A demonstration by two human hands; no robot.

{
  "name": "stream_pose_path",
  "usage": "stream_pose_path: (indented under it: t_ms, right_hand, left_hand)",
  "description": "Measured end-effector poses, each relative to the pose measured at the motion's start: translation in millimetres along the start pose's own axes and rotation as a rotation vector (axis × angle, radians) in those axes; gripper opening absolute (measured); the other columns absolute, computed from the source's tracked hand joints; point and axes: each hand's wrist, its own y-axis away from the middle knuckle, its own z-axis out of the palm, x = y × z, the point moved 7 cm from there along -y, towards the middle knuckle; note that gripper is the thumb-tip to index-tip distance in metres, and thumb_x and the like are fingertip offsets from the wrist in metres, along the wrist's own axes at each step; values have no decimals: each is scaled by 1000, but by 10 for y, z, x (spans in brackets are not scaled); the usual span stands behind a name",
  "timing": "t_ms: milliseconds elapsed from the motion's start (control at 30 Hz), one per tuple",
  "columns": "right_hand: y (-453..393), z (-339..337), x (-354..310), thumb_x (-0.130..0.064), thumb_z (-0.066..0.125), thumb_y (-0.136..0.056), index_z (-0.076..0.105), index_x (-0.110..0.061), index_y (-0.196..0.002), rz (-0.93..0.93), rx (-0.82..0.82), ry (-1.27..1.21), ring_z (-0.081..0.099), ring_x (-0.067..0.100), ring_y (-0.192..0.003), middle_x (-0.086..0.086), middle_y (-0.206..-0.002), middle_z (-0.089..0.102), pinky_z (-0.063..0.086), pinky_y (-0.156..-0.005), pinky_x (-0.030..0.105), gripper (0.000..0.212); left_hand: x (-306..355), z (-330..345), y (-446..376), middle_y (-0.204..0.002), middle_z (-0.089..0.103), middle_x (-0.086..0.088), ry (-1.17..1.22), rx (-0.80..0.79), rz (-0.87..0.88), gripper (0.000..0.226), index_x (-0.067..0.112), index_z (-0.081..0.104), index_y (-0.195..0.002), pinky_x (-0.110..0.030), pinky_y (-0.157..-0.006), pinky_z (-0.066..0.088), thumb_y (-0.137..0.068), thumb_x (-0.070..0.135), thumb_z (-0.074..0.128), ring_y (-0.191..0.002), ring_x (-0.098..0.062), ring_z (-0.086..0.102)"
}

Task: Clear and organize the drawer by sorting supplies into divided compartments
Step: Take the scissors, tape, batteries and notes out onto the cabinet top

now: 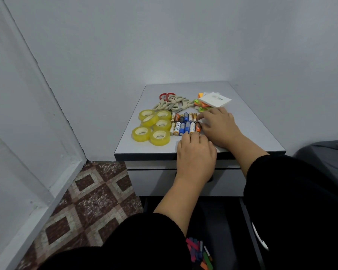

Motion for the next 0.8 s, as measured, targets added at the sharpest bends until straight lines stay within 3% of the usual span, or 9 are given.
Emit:
stream_pose_path:
  t_ms: [400,567,700,800]
  right_hand:
    - [30,-52,-8,-13,44,-93,59,-20,-124,-24,114,-69,42,24,-122,4,-130,57,33,-96,38,35]
    - [96,-155,-33,-7,46,-91,67,-13,-113,-62,276,-64,53,28,-109,7,-114,67,39,-89,40,31]
    - [320,-410,-178,-5,47,-82,72,-10,-93,-214,491,-63,62,32,-87,8,-89,71,44,-71,38,28]
    - [650,-514,-248,-5,52,-84,70,-10,-98,-246,658,-75,59,28,-89,7,-92,68,43,-71,36,23]
  left_hand:
    - [-21,27,43,-92,63,-8,25,3,31,35,9,65,-87,-37,-67,44,-93,28,37,-84,-27,53]
    - [-39,11,81,-93,64,-8,97,13,93,37,8,66,-88,-36,-67,43,-96,24,34,-81,-26,50]
    - [-84,-33,51,-92,66,-12,251,-5,152,38,3,67,-88,-41,-70,50,-92,19,33,-79,-30,54]
    - [-145,-249,125,-97,66,-13,351,56,163,34,1,67,-94,-41,-80,46,-95,16,37,-86,-29,55]
